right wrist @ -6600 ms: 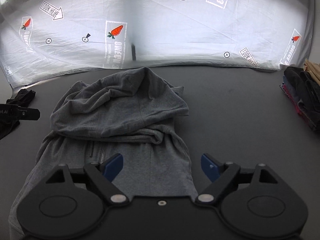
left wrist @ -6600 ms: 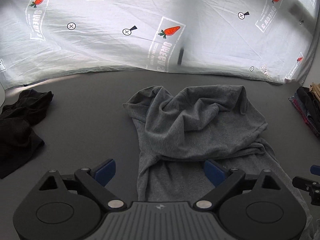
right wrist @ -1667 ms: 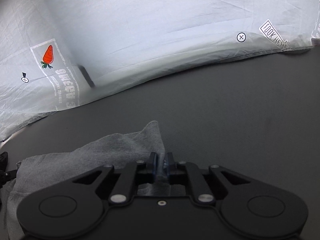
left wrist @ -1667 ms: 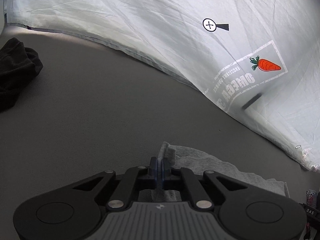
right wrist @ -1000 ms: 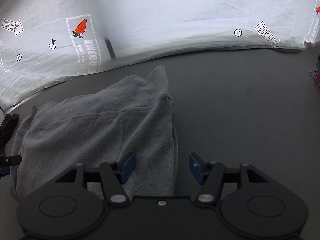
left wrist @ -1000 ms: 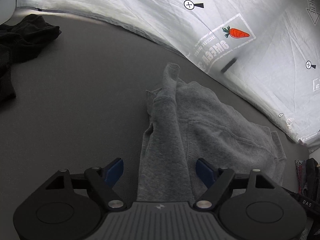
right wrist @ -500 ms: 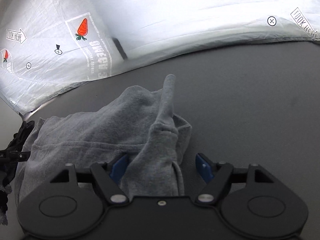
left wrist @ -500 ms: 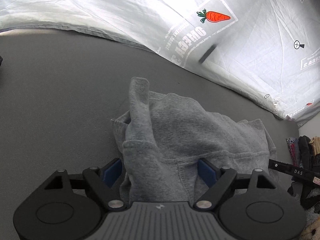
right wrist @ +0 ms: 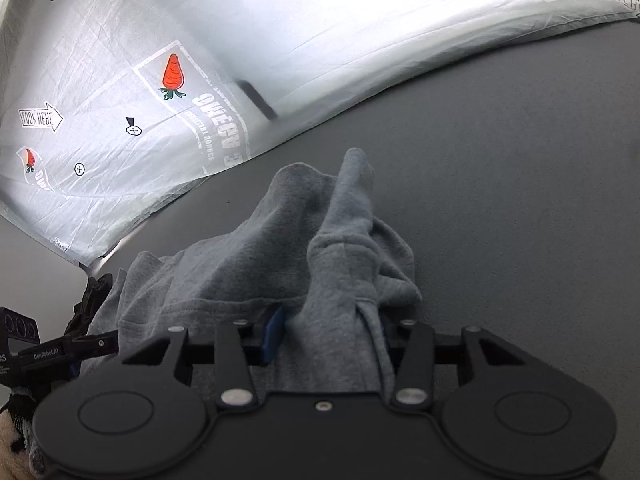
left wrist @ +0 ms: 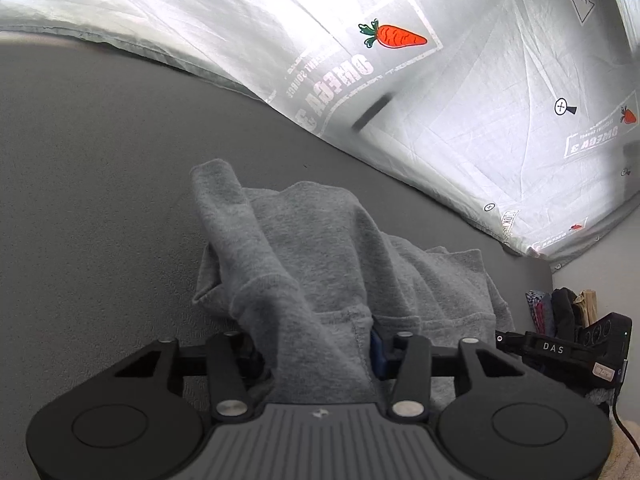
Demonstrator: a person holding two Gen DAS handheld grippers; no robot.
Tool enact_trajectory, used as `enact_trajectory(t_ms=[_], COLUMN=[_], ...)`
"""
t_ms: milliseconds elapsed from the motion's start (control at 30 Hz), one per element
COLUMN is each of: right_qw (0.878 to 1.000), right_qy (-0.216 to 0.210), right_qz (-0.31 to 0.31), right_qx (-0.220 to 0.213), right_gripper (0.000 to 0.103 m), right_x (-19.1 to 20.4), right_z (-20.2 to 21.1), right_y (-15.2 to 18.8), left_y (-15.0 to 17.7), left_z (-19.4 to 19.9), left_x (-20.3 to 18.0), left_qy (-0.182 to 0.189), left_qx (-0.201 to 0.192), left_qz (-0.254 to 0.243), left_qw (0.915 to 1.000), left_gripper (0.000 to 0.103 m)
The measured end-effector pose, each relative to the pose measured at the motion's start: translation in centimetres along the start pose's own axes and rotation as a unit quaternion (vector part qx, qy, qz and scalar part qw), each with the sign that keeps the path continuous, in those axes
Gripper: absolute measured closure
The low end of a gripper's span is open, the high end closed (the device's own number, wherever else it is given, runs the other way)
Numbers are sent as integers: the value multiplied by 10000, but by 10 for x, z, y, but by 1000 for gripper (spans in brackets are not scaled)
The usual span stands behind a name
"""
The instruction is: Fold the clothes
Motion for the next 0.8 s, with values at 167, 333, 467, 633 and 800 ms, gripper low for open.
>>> enact_trajectory(t_ms=[167,333,467,633,800], right_qw=[9966,9865,9762,9549,9290], right_qy=[-89,-359,-430,-341,20], right_qz=[-601,-955,-826,-796,-625], right_qx=[-560,-1277,-1957,-2841,-3648], right_gripper=[86,87,87,87,87], right_x=[23,75,106,134,141], right_z=[40,112,175,264,355], right_y=[16,40,47,56,69], left_y=[19,27,23,7,5], left_z=[39,81,107,121,107], left_x=[-22,-67,-106,-176,-260], left_qy=[343,618,1002,1539,1733], left_qx=[-432,-817,-1110,-1319,-1263], left_qz=[307,4,-394,-1078,-1571], left_qw=[9980,9947,9880,9733,9640], left_gripper=[75,76,76,76,76])
Point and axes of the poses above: each gripper's, at about its wrist camera, not at the fingertips, and z roughly against the way its jaws point, x to its left, y to its underside, the point moved 1 cm from there along -z, roughly the way its jaws point, and after that the axes turned 6 degrees about -z, right-handed, at the moved point
